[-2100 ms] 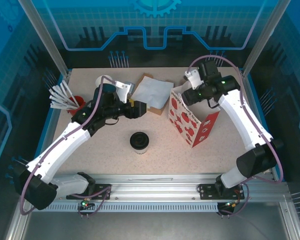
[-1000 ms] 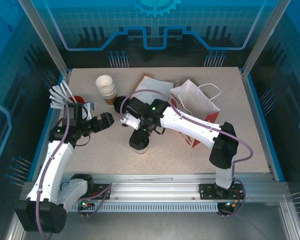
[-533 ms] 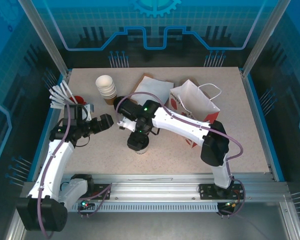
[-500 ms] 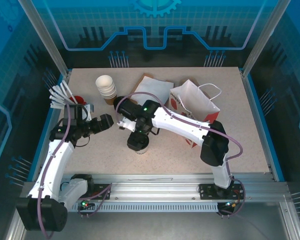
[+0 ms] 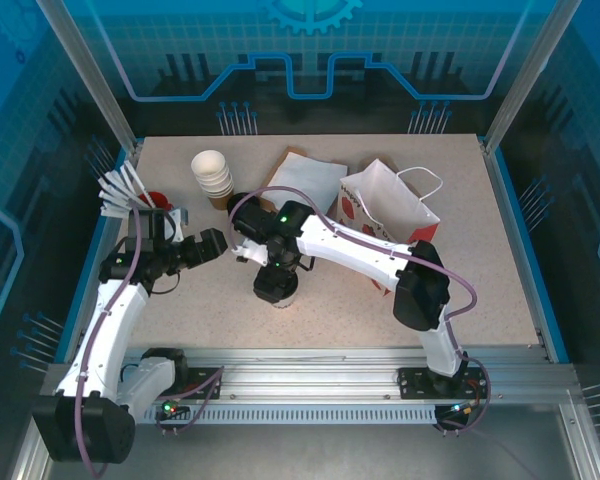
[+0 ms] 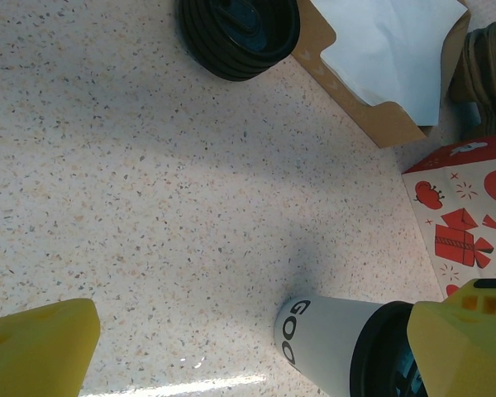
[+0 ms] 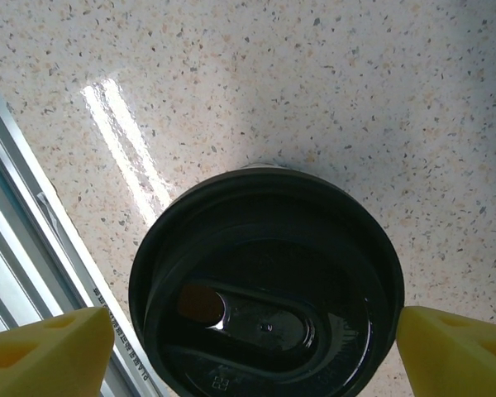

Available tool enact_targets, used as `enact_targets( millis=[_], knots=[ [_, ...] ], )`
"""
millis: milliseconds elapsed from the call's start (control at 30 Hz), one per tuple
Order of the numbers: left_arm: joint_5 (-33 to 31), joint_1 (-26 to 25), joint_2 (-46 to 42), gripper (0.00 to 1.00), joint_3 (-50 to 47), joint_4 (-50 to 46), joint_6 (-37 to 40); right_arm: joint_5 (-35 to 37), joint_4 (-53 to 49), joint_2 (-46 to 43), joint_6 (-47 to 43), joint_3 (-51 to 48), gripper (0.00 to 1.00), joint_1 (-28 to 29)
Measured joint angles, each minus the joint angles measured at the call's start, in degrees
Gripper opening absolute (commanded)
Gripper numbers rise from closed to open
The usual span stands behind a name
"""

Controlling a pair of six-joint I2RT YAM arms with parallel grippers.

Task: Pack the takeout coffee

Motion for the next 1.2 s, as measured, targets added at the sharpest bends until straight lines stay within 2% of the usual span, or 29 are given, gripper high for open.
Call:
enact_targets(
  millis=[433, 700, 1200],
  knots=[
    [0.94, 0.00, -0.33, 0.96, -0.35, 0.09, 0.00, 0.33, -0.72, 0.52, -0.02, 0.13, 0.77, 0.00],
    [1.95, 0.00, -0.52, 0.95, -0.70, 0.72, 0.00, 1.33, -1.60, 0.39, 0.00, 0.00, 0.78, -0.07],
    [3.93, 0.00, -0.52, 0.93, -0.76, 1.55, -0.02, 1.88, -3.10, -7.98, 0.26, -10.64, 0.81, -4.61]
  ],
)
